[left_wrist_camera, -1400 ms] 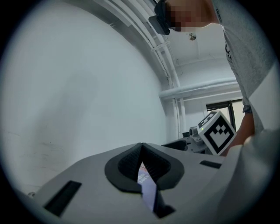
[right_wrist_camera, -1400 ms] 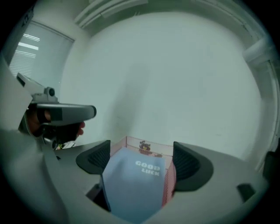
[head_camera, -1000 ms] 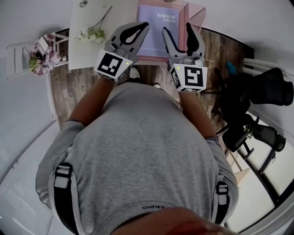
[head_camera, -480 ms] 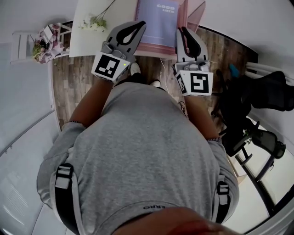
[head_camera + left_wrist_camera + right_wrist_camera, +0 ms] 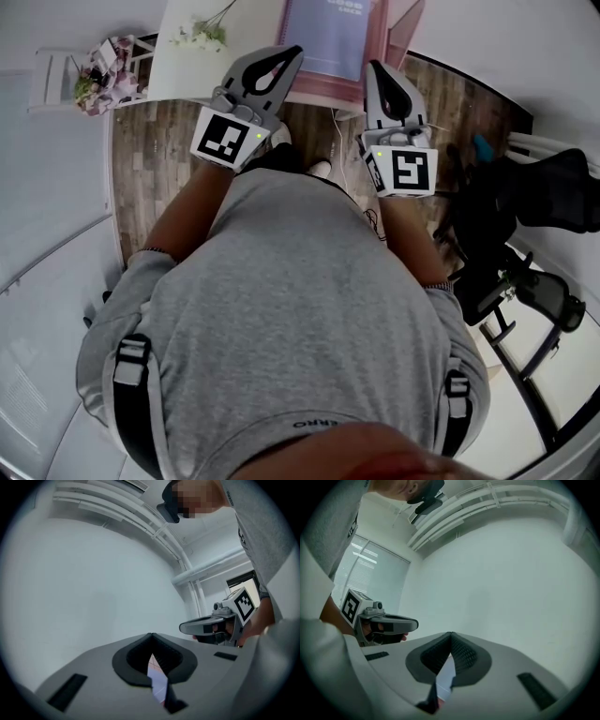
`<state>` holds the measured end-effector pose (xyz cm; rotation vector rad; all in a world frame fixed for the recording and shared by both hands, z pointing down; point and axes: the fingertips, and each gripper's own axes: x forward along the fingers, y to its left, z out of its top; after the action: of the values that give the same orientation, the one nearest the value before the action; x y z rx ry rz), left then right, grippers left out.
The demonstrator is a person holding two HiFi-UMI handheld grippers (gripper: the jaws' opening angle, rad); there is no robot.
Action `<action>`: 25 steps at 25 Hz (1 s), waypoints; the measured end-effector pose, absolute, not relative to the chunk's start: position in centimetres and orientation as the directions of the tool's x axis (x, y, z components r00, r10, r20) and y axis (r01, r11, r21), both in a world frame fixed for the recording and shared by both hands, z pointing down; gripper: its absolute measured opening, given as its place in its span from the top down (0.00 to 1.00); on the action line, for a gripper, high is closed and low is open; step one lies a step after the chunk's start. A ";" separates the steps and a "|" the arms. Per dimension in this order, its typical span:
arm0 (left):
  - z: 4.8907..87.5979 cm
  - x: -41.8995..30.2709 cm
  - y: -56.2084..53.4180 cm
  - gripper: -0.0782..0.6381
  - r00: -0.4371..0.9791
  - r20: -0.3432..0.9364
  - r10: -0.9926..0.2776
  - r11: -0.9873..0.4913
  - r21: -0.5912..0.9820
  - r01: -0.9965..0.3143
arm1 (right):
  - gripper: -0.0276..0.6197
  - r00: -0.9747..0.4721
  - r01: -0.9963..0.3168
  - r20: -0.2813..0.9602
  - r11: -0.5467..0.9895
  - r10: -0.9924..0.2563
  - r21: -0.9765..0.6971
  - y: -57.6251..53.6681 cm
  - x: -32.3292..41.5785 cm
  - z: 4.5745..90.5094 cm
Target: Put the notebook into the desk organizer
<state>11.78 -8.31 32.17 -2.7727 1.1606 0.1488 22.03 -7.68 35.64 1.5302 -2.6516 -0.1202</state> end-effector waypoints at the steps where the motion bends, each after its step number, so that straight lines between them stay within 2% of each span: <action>1: 32.2 11.9 -8.1 0.87 0.698 -0.142 -0.702 -0.694 -0.084 -0.715 | 0.95 -0.501 -0.859 0.027 0.501 -0.865 0.108 -7.4 22.1 35.6; 25: 33.5 13.6 -7.0 0.87 0.693 -0.128 -0.709 -0.688 -0.086 -0.720 | 0.95 -0.533 -0.839 0.036 0.533 -0.845 0.104 -6.3 23.3 36.8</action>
<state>13.56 -6.97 33.53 -2.7705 1.1756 0.1273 23.29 -6.33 36.79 1.4748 -2.6786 -0.1140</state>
